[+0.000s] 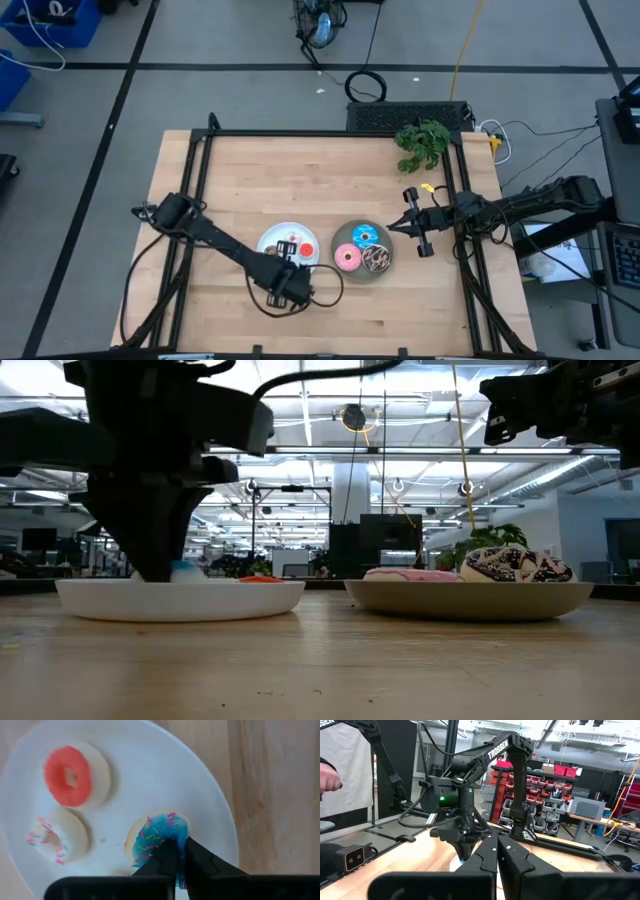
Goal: Pick & Place donuts
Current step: Put the small blue donut on the white plate
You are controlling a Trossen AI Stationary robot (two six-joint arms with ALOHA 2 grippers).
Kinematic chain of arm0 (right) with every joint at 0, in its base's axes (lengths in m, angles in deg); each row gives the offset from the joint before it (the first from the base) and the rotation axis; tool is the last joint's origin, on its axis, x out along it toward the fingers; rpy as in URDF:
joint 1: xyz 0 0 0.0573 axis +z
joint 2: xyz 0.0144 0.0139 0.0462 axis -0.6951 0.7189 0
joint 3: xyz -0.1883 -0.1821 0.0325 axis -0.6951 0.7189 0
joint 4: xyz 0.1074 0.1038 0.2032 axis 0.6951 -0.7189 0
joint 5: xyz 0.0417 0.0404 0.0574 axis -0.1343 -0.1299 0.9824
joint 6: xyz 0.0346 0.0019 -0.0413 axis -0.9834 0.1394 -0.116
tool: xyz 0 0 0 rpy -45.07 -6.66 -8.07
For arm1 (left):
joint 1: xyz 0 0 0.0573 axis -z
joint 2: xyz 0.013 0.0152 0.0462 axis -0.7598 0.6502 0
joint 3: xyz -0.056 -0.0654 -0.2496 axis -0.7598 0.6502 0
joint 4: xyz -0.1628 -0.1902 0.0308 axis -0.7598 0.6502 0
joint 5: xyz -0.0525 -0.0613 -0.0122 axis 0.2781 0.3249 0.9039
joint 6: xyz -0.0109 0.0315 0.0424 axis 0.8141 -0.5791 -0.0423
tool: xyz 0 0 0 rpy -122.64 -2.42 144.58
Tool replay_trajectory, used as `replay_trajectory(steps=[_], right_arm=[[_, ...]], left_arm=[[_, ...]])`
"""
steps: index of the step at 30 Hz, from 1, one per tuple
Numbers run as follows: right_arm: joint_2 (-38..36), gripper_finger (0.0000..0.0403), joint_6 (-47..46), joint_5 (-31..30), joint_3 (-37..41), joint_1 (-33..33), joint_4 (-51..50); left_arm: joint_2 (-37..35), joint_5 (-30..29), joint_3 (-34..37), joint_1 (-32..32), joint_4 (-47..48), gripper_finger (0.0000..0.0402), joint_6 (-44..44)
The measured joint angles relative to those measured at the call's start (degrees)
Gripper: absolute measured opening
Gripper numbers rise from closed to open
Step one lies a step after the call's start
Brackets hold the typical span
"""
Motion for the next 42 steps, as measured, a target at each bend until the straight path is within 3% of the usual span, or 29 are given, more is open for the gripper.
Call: replay_trajectory(steps=[5,12,21,26,31,42], right_arm=[[0.0,0.0,-0.2,0.0,0.0,0.0,0.0],[0.0,0.0,-0.4,0.0,0.0,0.0,-0.2],[0.0,0.0,-0.4,0.0,0.0,0.0,-0.2],[0.0,0.0,-0.4,0.0,0.0,0.0,-0.4],[0.0,0.0,-0.4,0.1,0.0,0.0,-0.4],[0.0,0.0,-0.2,0.2,0.0,0.0,-0.4]], left_arm=[[0.0,0.5,0.0,-0.6,-0.7,0.0009,-0.4],[0.0,0.5,0.0,-0.6,-0.8,0.0031,-0.4],[0.0,2.4,0.0,-1.6,-0.9,0.0014,-0.4],[0.0,7.1,0.7,-2.3,-1.8,0.0064,-0.1],[0.0,6.8,1.1,-2.7,-1.6,0.0115,0.7],[0.0,7.7,-0.4,-3.0,0.1,0.017,2.8]])
